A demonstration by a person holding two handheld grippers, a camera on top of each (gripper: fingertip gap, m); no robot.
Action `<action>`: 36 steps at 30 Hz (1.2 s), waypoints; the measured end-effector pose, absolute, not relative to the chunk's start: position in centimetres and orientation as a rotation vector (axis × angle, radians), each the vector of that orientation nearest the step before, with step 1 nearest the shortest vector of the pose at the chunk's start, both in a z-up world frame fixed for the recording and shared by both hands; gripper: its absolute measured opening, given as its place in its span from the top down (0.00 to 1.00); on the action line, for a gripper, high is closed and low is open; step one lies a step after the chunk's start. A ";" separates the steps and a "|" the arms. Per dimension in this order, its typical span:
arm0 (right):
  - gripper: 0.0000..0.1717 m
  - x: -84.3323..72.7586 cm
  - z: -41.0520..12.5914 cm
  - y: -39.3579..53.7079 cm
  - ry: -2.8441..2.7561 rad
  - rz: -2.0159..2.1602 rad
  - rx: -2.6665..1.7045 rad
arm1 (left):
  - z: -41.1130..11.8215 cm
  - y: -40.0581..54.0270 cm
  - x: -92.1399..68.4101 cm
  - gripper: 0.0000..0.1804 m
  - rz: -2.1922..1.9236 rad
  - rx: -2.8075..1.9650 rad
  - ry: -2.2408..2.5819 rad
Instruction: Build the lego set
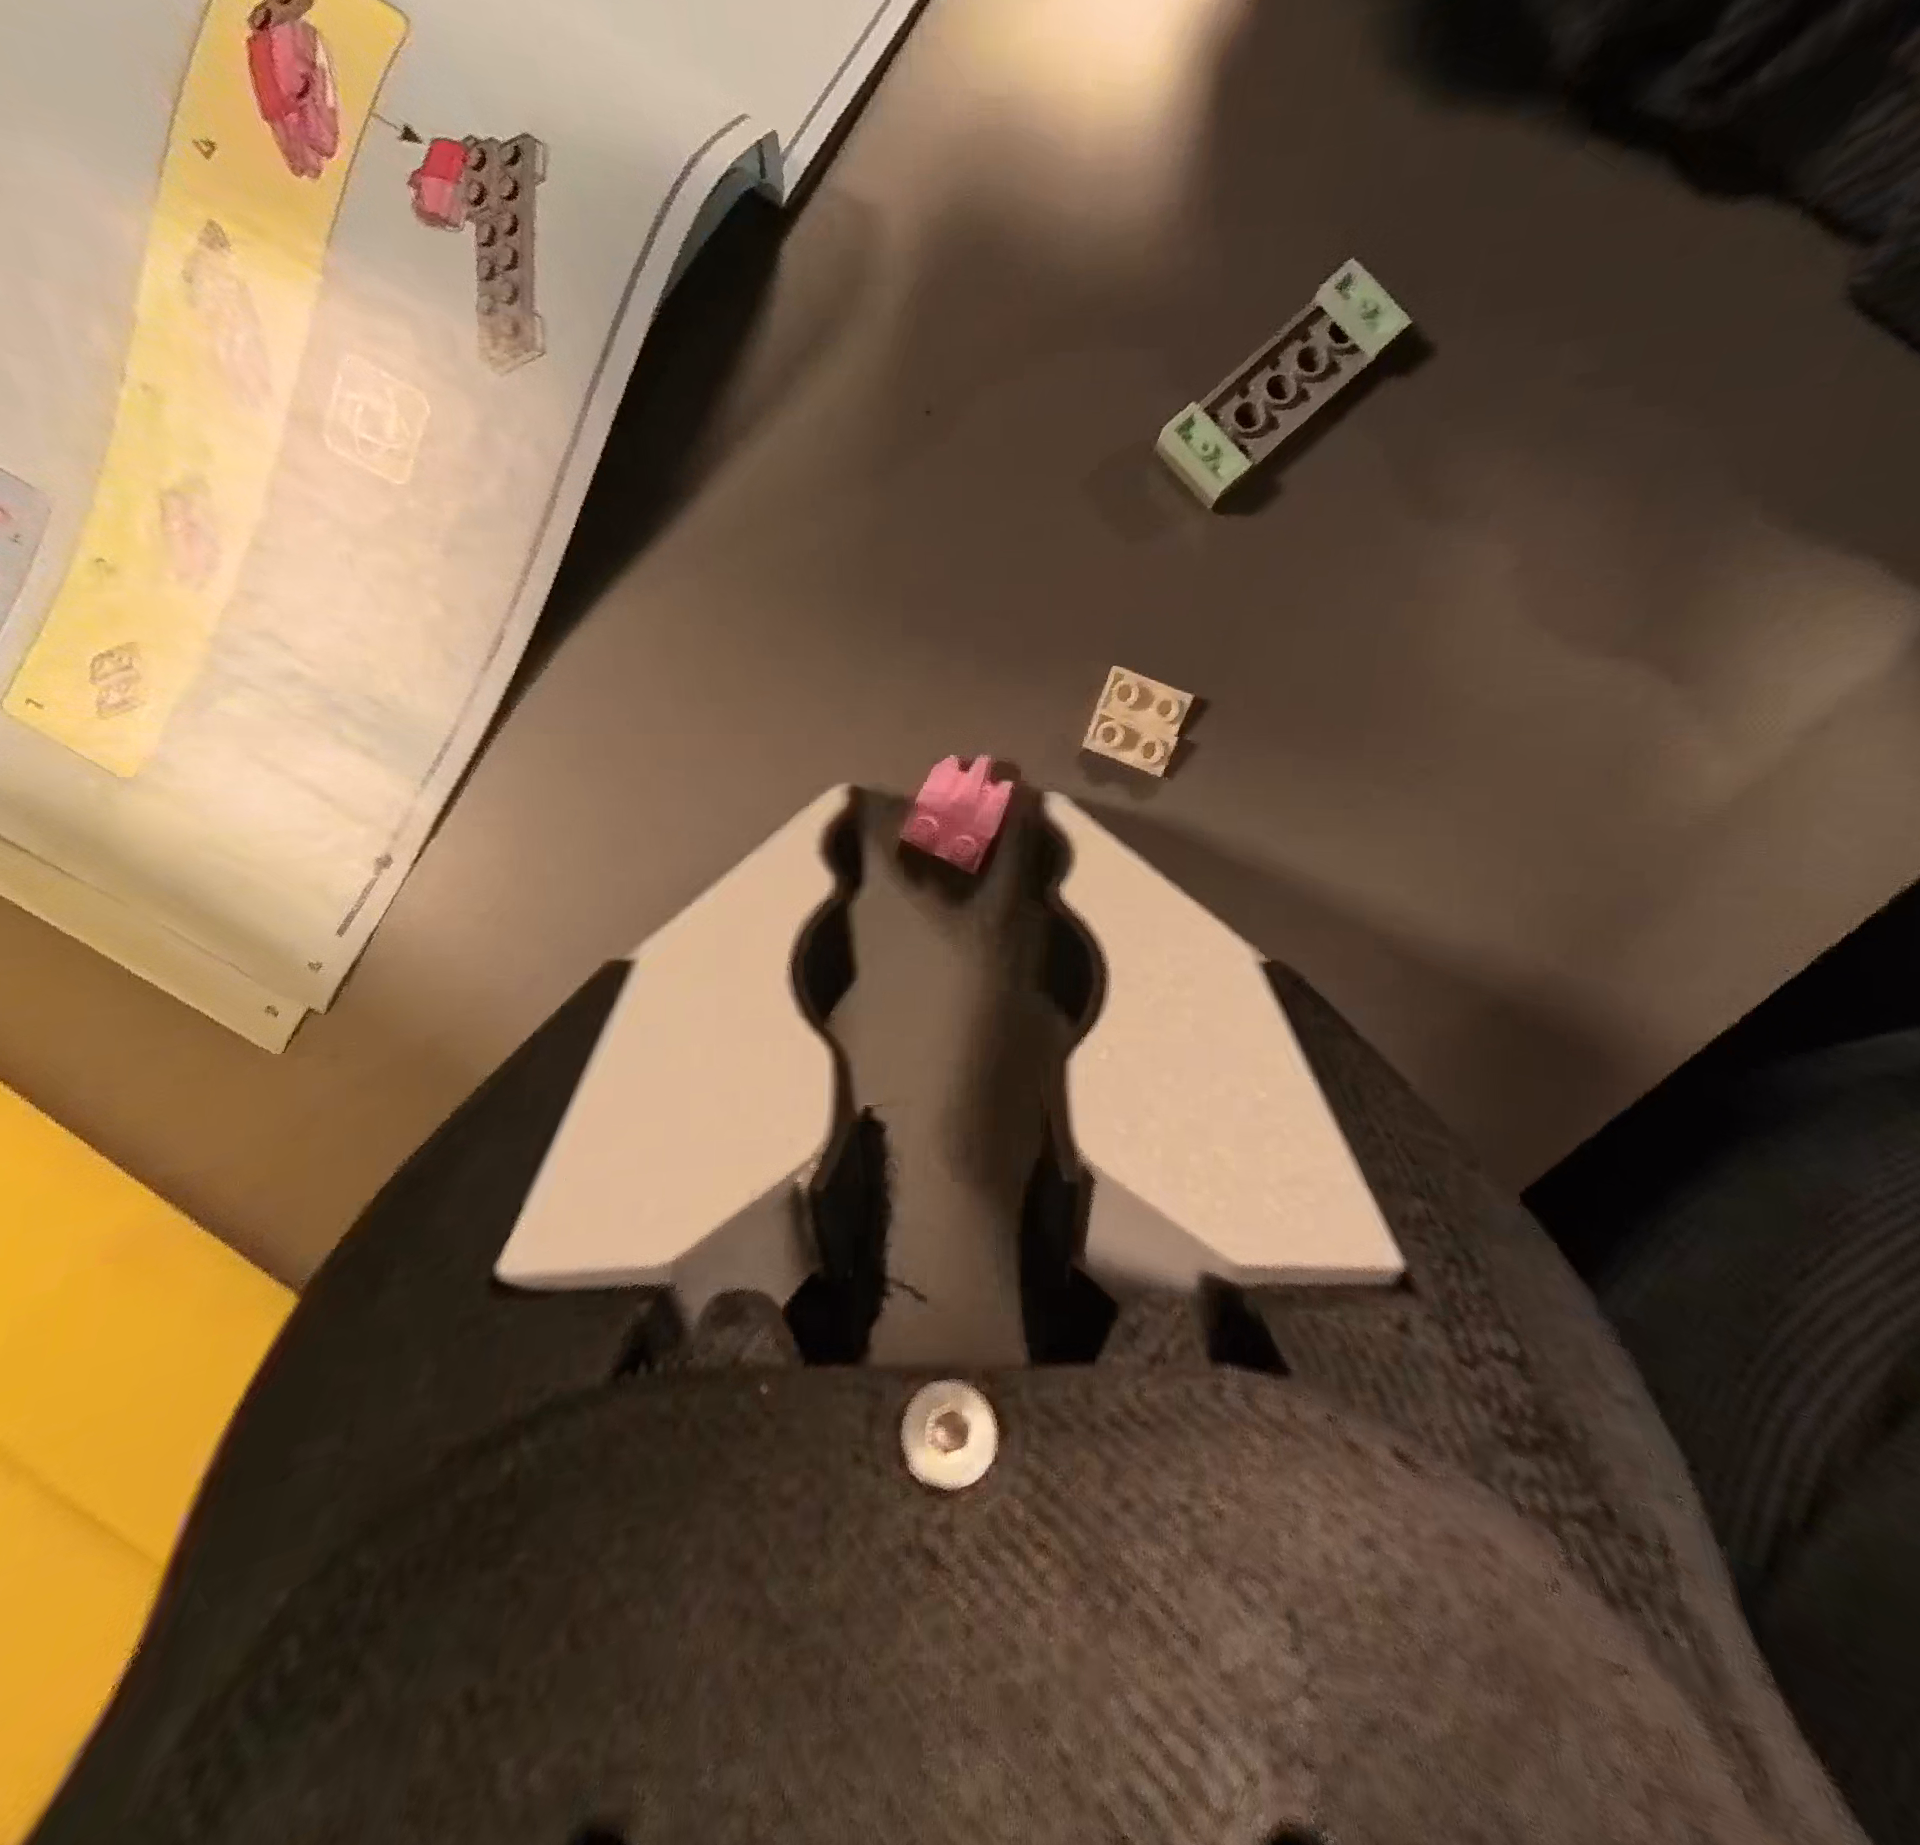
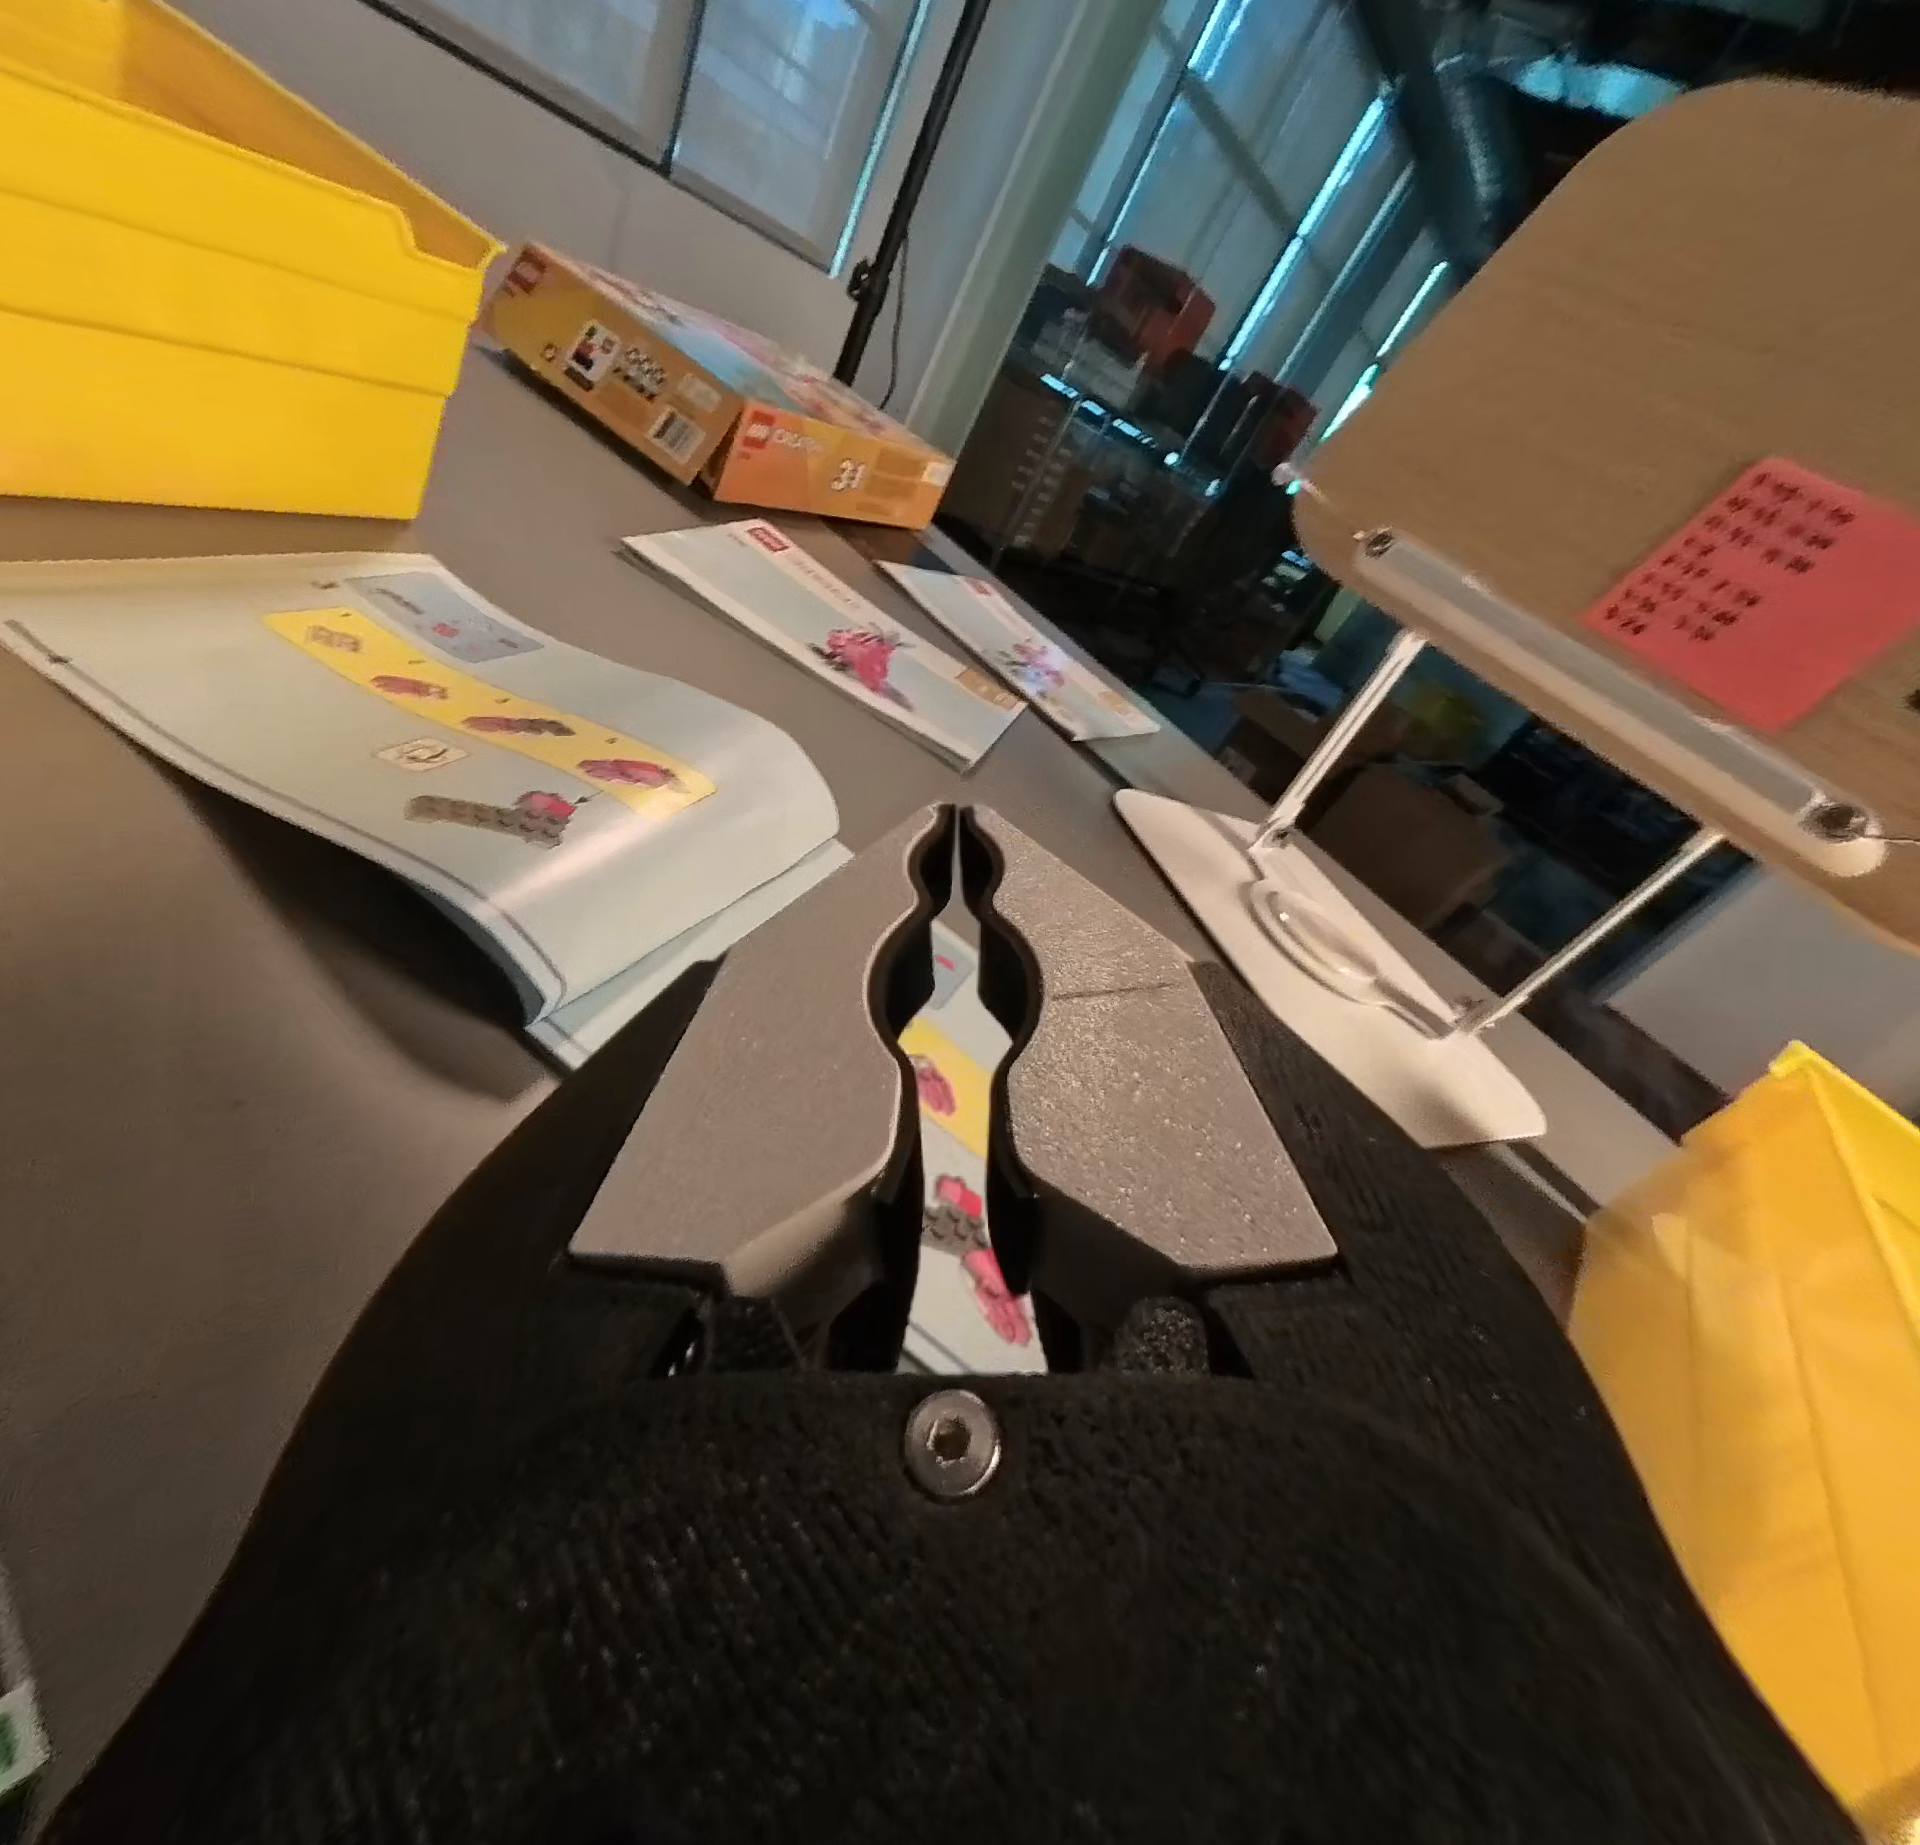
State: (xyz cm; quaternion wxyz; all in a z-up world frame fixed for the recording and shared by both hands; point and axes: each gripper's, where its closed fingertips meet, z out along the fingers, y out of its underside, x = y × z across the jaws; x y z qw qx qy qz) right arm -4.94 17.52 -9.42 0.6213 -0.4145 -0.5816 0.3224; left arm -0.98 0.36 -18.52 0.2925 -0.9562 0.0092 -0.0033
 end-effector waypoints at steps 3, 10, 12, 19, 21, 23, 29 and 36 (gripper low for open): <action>0.97 -4.7 -9.8 16.0 -1.433 0.831 -0.959 | -18.6 -0.2 -0.5 0.74 -0.025 -2.576 0.039; 0.93 -3.5 -12.1 8.3 -1.884 1.084 -0.864 | -18.6 -1.4 -0.1 0.73 -0.013 -2.573 -0.001; 0.92 -2.9 -13.0 6.4 -2.000 1.126 -0.837 | -18.6 -1.3 -0.2 0.74 -0.008 -2.553 -0.016; 0.86 -0.7 -15.5 -0.2 -2.355 1.243 -0.807 | -18.6 -1.3 -0.8 0.78 0.006 -2.516 -0.073; 0.81 -0.8 -16.4 -0.8 -2.415 1.184 -0.833 | -18.5 -1.4 -0.7 0.78 0.002 -2.500 -0.086; 0.78 -0.9 -17.2 -0.9 -2.455 1.128 -0.876 | -18.5 -1.7 -0.6 0.78 0.003 -2.497 -0.086; 0.79 -0.4 -18.2 -0.8 -2.528 1.075 -0.938 | -18.5 -2.9 0.5 0.78 -0.038 -2.474 -0.091; 0.84 2.4 -17.0 -2.7 -2.646 1.210 -0.846 | -18.5 -3.7 0.5 0.80 -0.036 -2.454 -0.093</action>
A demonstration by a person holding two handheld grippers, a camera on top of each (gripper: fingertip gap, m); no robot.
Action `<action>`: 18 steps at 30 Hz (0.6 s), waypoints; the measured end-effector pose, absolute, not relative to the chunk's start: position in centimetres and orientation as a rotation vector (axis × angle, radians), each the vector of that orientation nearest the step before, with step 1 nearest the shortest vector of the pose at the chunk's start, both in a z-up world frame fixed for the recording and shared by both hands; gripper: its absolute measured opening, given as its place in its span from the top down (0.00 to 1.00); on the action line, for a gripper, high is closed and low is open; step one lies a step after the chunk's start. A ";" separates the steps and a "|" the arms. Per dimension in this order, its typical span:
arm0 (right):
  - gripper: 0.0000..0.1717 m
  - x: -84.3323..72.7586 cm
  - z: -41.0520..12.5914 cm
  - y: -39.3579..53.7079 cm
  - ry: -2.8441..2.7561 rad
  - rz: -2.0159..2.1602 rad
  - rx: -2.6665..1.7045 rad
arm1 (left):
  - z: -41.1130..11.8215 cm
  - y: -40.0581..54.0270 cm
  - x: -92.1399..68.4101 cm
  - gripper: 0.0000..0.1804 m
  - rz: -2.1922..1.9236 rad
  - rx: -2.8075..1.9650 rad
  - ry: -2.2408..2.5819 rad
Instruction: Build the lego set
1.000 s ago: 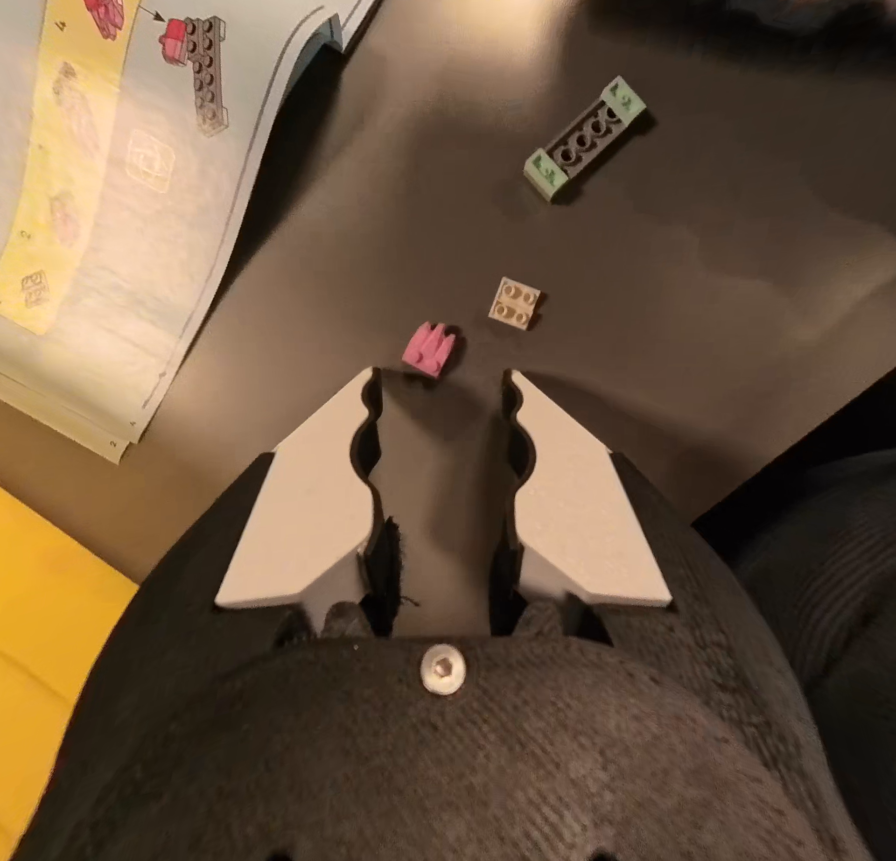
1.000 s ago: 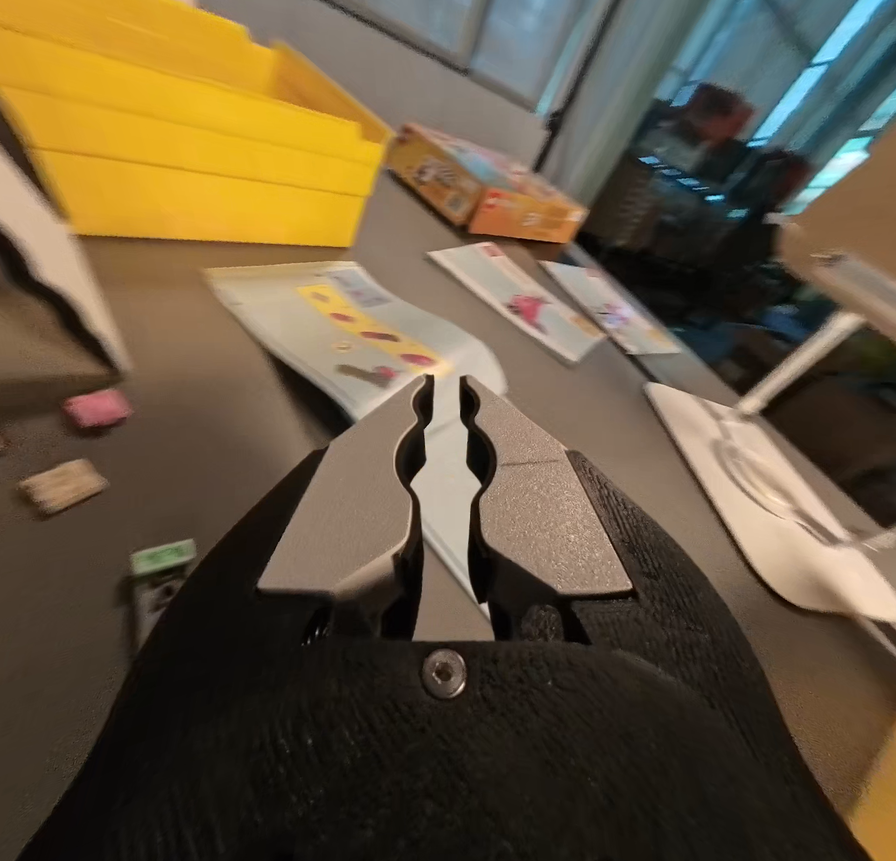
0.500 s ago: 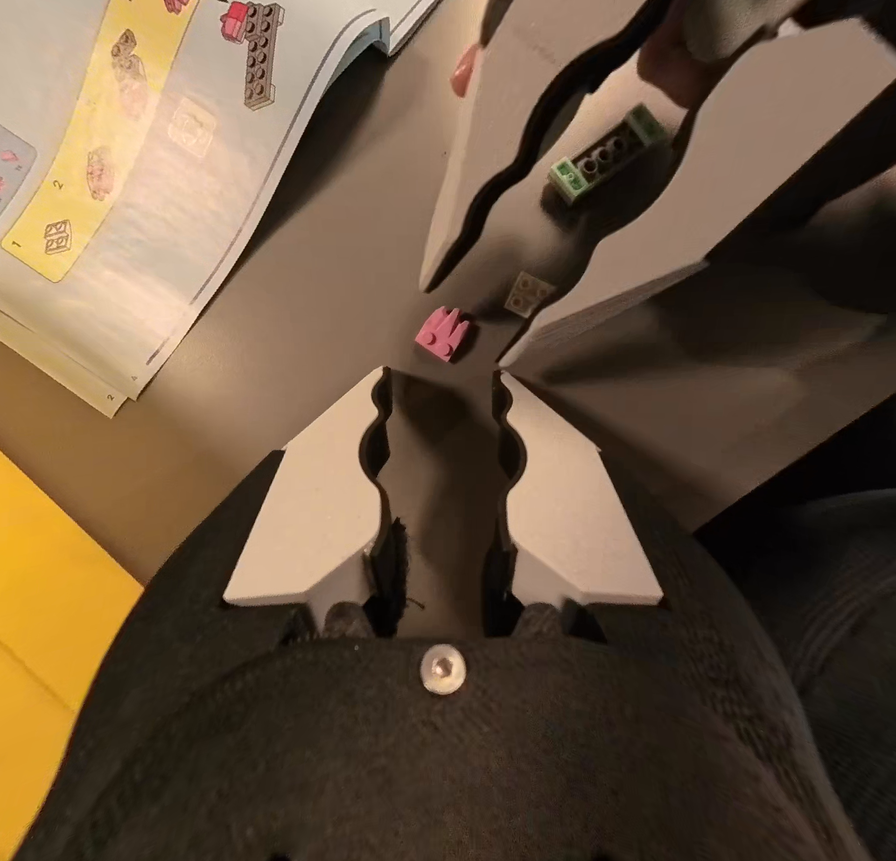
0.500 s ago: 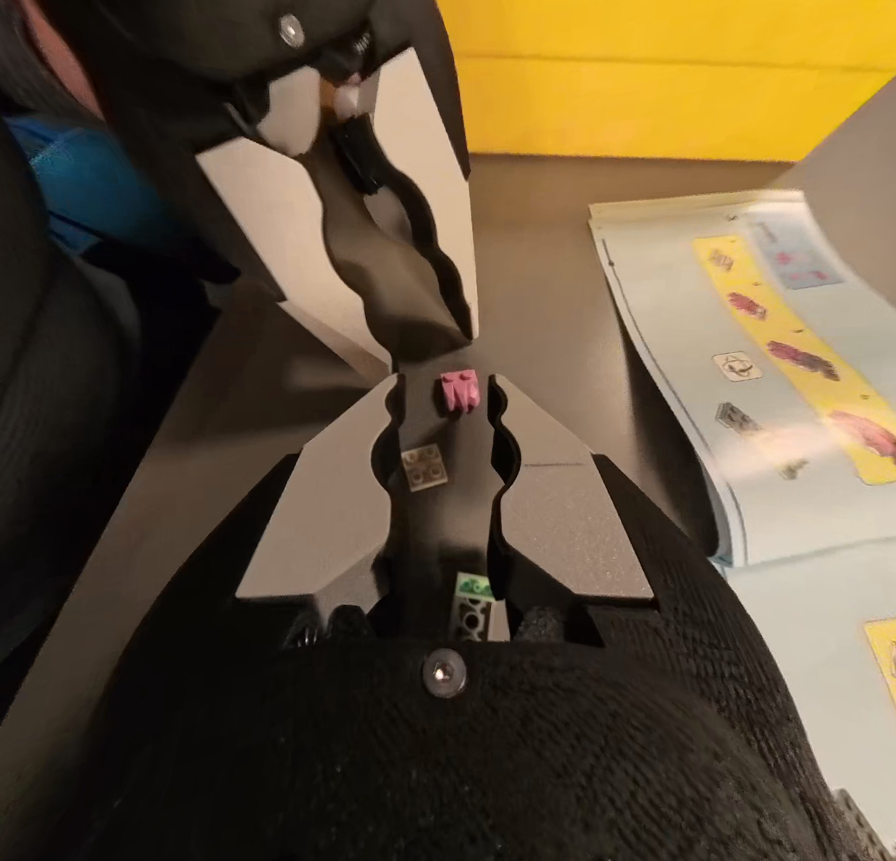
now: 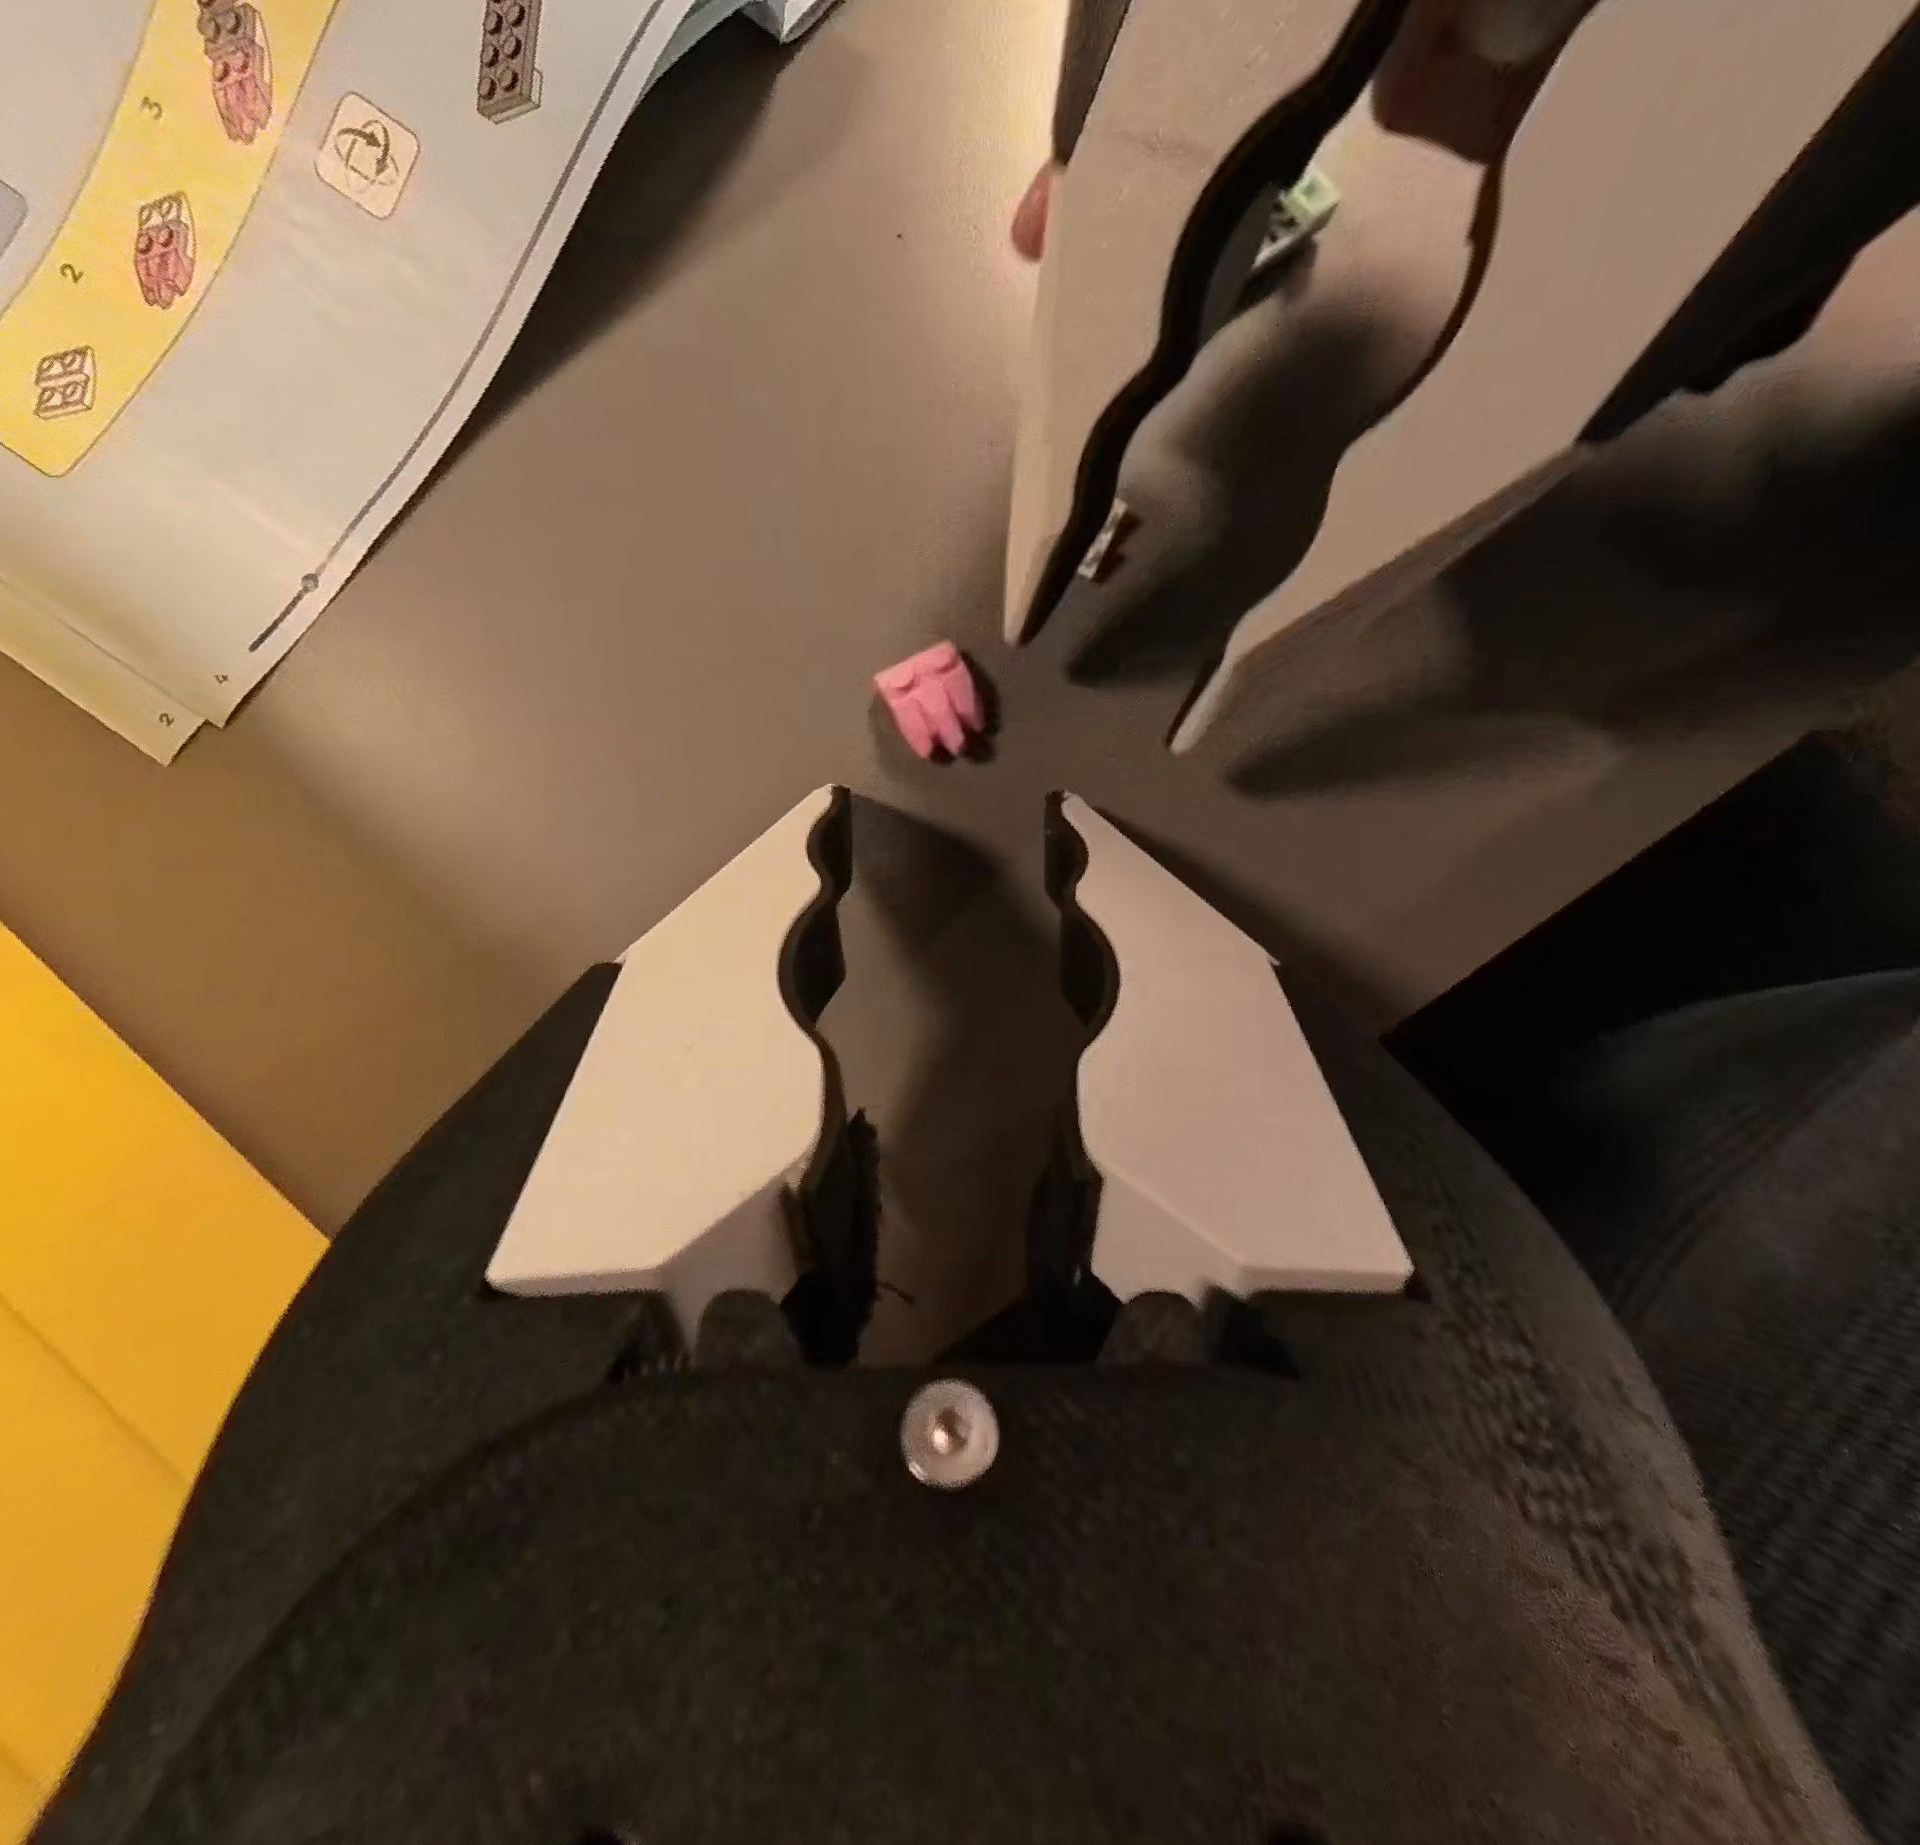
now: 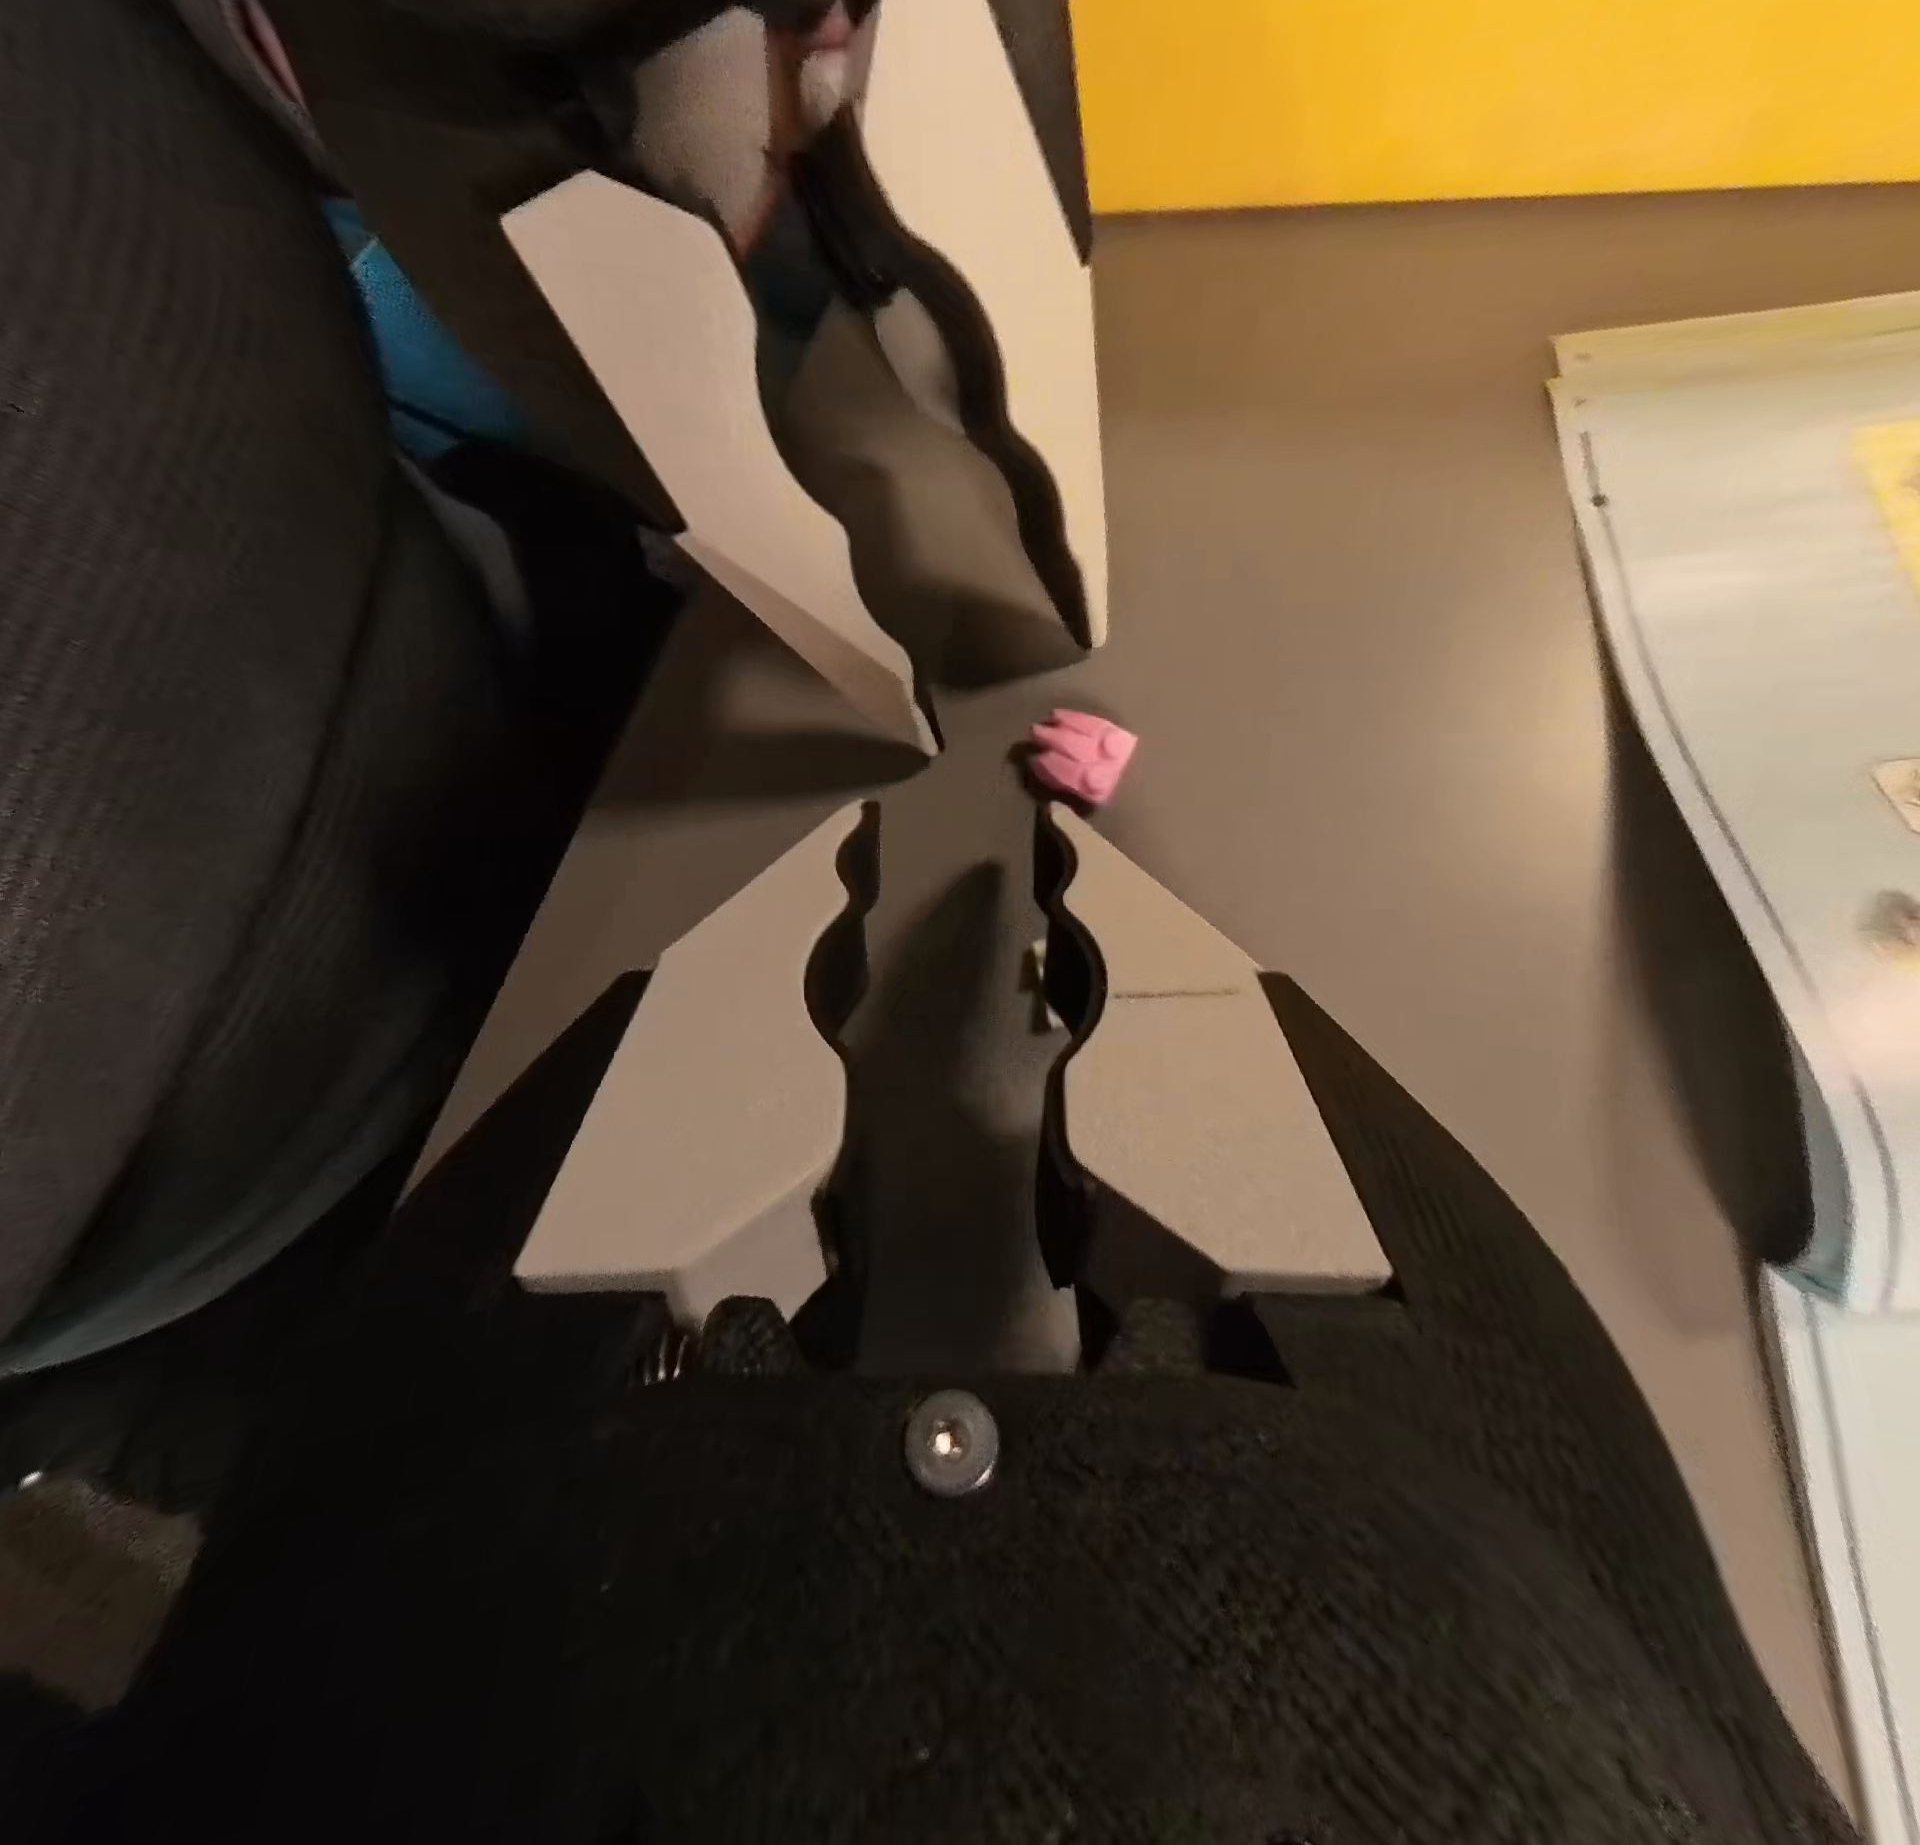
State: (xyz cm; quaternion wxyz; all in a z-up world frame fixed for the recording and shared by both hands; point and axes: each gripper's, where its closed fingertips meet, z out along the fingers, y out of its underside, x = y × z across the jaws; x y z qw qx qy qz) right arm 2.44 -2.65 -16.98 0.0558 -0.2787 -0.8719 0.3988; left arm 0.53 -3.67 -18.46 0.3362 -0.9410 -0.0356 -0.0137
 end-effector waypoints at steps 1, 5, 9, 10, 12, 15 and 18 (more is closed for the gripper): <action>0.84 2.3 -16.6 -2.1 -2.615 1.208 -0.855 | -18.5 -3.6 0.6 0.80 -0.037 -2.450 -0.094; 0.84 2.1 -16.8 0.4 -2.540 1.136 -0.878 | -18.4 -3.0 0.9 0.79 -0.082 -2.420 -0.110; 0.85 1.9 -18.1 1.0 -2.554 1.071 -0.868 | -18.4 -2.1 0.7 0.75 -0.070 -2.416 -0.109; 0.85 2.0 -18.1 0.8 -2.557 1.081 -0.860 | -18.4 -2.0 0.5 0.75 -0.057 -2.419 -0.105; 0.86 2.0 -18.3 0.9 -2.557 1.073 -0.855 | -18.5 -1.9 0.3 0.76 -0.035 -2.420 -0.098; 0.86 2.0 -18.3 1.0 -2.556 1.072 -0.855 | -18.5 -1.8 0.1 0.79 0.000 -2.422 -0.078; 0.86 2.1 -18.3 1.0 -2.554 1.063 -0.841 | -18.5 -1.7 0.1 0.80 0.000 -2.418 -0.068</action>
